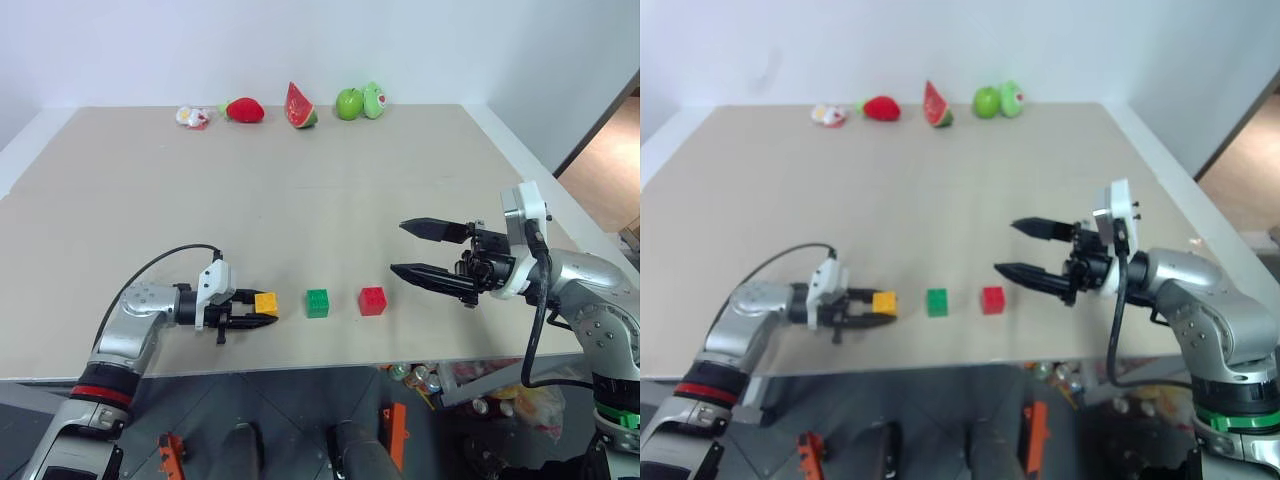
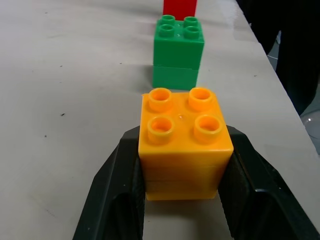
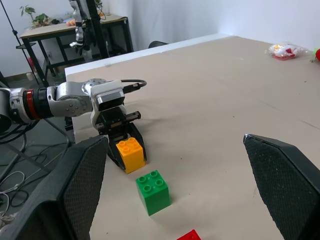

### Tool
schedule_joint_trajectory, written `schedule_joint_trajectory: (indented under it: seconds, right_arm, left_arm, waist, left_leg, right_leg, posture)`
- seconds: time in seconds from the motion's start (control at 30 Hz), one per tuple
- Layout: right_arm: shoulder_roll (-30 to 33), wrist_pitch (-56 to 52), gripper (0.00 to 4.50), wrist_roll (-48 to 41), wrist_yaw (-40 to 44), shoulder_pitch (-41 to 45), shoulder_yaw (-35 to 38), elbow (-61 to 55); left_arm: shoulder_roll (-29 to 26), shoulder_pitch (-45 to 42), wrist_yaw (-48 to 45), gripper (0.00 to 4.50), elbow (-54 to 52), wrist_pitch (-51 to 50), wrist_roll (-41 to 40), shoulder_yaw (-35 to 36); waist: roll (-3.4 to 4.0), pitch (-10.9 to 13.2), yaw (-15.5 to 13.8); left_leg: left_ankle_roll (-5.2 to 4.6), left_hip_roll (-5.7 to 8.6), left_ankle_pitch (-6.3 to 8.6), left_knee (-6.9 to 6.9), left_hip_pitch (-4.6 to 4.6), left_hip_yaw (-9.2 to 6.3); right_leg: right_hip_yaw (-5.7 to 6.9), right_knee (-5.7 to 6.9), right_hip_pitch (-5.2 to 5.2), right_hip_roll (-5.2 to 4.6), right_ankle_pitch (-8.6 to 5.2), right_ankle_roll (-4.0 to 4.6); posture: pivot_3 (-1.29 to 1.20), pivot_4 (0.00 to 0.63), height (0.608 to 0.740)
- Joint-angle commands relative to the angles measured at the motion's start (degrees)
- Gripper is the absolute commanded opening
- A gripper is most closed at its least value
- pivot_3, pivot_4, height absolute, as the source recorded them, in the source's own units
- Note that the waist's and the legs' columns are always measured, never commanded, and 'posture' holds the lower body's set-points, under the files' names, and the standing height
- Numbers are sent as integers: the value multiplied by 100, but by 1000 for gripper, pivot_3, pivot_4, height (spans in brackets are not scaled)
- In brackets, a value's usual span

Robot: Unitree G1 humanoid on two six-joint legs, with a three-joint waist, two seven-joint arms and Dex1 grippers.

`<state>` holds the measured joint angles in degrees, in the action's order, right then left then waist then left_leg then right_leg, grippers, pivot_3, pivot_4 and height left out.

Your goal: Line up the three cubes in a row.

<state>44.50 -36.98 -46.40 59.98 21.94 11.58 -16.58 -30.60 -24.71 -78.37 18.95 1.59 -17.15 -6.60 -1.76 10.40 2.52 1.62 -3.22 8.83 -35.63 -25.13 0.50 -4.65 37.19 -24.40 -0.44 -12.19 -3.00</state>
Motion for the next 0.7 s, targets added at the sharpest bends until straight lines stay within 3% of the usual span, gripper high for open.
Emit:
schedule_joint_trajectory:
  seconds: [0.03, 0.1, 0.17, 0.37, 0.57, 0.7]
  right_arm:
    - [75, 77, 4500, -11, 33, 107, 94, -81]
    - [86, 81, 4500, -3, 29, 91, 107, -90]
    - [101, 74, 4500, -9, 21, 75, 132, -103]
    - [125, 80, 4500, 1, 2, 59, 154, -115]
    - [176, 83, 4500, 8, 63, 90, 172, -70]
    - [248, 80, 4500, -19, 129, 116, 220, -22]
  left_arm:
    - [6, -230, -87, 1349, 286, 256, 97, 3]
    - [27, -304, -89, 1349, 452, 376, 137, 14]
    - [39, -343, -215, 2366, 542, 437, 90, 16]
    - [24, -389, -179, 4343, 602, 439, 115, 46]
    - [-484, -98, -300, 4469, 159, -168, -82, 248]
    - [-1195, 352, -429, 4469, -34, -358, -210, 608]
  waist:
    - [0, 0, -1]
    - [0, 0, 0]
    - [0, 0, 0]
    - [0, 0, 0]
    - [0, 0, 16]
    - [0, 0, 39]
  left_leg:
    - [0, 0, 0, 0, 0, 0]
    - [0, 1, 0, -1, 0, 0]
    - [0, 1, 0, -2, 1, 0]
    - [0, 0, 0, 1, 0, 0]
    - [0, -2, 0, 1, 1, 0]
    - [0, -13, 0, 11, 7, 7]
  right_leg:
    - [0, 0, 0, 0, 0, 0]
    - [-1, 0, 1, 0, 0, 0]
    - [-1, 0, 1, 0, 1, 1]
    - [-1, 0, 0, 1, 1, 1]
    - [-1, 0, -1, 2, 1, 1]
    - [-1, 1, -7, 6, 0, 7]
  posture:
    - [0, 150, 740]
    - [0, 150, 740]
    - [0, 150, 740]
    - [0, 150, 740]
    - [0, 150, 740]
    - [0, 150, 740]
